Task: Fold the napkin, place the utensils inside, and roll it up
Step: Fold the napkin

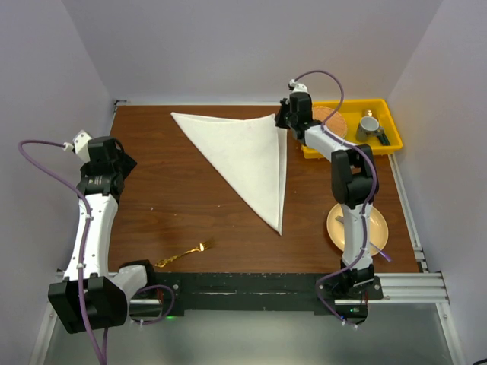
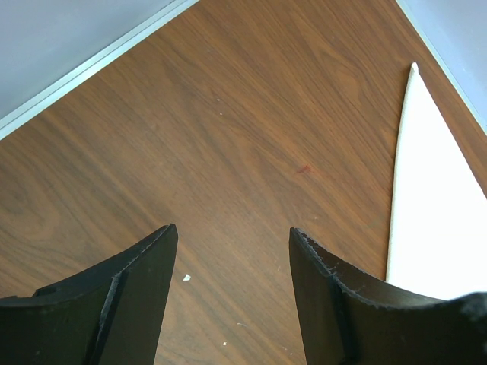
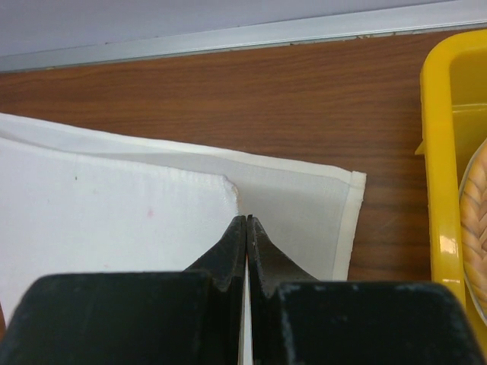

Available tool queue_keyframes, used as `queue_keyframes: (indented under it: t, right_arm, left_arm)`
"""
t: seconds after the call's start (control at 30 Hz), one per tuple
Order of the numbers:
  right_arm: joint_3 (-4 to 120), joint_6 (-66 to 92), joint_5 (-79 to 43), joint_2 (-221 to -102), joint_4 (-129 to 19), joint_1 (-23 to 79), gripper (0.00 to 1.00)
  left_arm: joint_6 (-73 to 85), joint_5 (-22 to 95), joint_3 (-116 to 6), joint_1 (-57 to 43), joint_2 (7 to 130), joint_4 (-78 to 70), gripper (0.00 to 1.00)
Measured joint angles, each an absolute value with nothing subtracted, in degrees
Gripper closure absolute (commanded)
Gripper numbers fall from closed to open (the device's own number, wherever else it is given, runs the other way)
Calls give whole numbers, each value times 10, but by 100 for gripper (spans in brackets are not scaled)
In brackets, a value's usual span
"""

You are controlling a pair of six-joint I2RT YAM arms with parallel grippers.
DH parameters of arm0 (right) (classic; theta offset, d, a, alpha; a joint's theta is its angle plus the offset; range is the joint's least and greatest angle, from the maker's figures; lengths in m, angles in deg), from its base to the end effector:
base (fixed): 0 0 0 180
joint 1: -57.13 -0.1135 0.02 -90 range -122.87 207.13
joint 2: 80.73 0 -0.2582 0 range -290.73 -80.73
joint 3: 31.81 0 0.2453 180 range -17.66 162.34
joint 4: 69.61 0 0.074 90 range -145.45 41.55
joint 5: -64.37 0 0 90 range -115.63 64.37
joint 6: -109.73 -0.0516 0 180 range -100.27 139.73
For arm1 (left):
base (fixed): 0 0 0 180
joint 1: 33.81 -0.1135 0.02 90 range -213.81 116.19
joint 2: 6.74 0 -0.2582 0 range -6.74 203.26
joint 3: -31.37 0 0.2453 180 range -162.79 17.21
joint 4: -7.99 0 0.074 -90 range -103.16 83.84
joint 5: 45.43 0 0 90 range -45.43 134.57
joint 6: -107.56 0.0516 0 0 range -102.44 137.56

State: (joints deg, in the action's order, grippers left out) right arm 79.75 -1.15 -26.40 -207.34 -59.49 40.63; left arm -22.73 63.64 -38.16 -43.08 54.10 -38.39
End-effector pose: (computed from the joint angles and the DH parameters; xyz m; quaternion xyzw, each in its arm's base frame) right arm 0.5031 0.1483 0.2036 0.0359 0.8434 0.1664 0.5096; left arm 0.2281 0.0543 0.3010 -0.4373 0.7731 0.0270 0.4586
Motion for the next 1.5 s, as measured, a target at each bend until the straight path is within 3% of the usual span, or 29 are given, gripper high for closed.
queue_keyframes:
  t: [1.5]
  right_arm:
    - [818, -12, -264, -2065, -591, 418, 100]
  left_arm:
    - [-227, 633, -372, -426, 546, -371, 34]
